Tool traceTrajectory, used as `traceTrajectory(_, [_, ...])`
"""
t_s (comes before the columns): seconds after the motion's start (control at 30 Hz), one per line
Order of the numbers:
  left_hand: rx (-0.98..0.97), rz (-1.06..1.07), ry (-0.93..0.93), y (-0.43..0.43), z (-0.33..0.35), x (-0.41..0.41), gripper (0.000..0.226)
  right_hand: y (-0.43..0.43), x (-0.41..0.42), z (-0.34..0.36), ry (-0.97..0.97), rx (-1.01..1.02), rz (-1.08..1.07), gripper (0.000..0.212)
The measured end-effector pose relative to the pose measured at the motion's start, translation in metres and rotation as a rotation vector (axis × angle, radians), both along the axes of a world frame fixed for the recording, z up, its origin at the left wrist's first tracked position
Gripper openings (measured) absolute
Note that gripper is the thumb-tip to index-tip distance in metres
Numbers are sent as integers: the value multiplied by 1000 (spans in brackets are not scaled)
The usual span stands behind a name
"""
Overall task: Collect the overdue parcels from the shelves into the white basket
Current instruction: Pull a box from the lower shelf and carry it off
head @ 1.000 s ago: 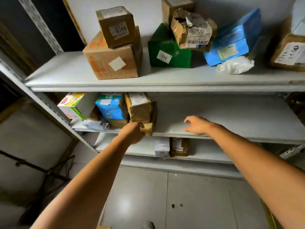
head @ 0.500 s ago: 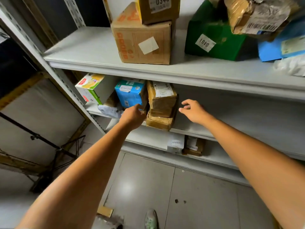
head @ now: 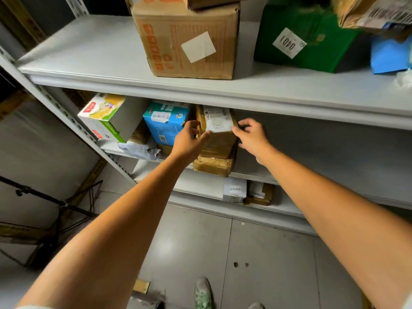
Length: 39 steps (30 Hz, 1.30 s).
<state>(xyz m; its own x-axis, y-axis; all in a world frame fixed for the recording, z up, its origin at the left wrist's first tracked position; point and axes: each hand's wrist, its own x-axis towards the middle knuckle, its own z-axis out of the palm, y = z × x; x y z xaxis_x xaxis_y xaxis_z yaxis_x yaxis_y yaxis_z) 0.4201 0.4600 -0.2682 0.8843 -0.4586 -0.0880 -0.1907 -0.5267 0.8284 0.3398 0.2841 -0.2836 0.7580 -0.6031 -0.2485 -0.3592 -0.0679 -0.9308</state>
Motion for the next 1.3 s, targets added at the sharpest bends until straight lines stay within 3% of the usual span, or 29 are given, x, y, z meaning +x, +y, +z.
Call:
traceTrajectory(0.17, [-73,8,73,6,-4,-11,53,4,-16,-3,-5,64,-26,27])
traceTrajectory(0.4, [-109,-55,183,24,-10,-41,73,13,-54,-11,14,38,73,63])
traceTrajectory(0.73, [-246,-21,452,27,-1,-108,71,20,-126,5,-6,-18,83,56])
traceTrajectory(1.3, [-391,-32,471,34,45,-150,64,27,-180,52,-196,-195,48,47])
